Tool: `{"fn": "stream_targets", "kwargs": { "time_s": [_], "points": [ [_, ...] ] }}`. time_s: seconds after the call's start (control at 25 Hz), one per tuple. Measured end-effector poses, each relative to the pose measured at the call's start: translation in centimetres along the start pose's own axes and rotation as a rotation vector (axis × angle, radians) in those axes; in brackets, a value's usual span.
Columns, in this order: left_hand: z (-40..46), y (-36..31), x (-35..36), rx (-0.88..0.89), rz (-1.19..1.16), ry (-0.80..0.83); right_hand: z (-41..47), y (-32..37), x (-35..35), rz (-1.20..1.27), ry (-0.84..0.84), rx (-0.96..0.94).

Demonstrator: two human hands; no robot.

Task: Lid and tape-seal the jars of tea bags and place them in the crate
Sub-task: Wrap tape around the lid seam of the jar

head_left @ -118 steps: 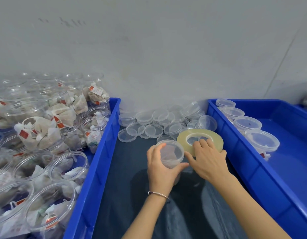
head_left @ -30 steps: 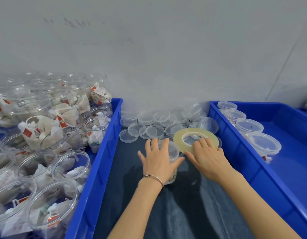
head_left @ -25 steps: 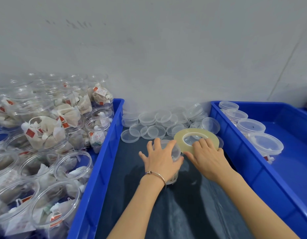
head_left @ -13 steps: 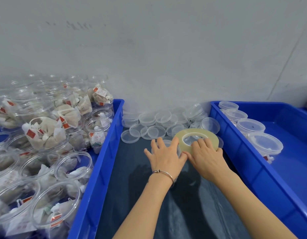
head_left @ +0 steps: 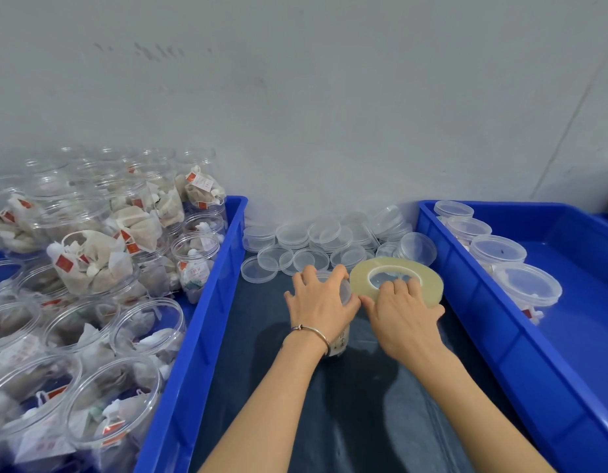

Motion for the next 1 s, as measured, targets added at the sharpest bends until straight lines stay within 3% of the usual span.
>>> {"fn": "stream_targets", "kwargs": {
  "time_s": [0.24, 1.0],
  "points": [
    [1.1, 1.5, -0.8, -0.014, -0.243, -0.005, -0.6, 1.1, -0.6, 0.068, -0.043, 0.136],
    [3.0, -0.2, 0.6, 0.053, -0.163, 0.047, -1.5, -0.3, 0.3, 0.221, 0.058, 0.334]
  ]
}}
Point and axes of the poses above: each hand's wrist, its own z-axis towards the middle knuckle, its own x-axis out of the palm, y = z × x, the point moved 10 cm from there along z, towards the middle knuckle, and after that the axes turned 7 degrees about z, right-handed, at the moved point
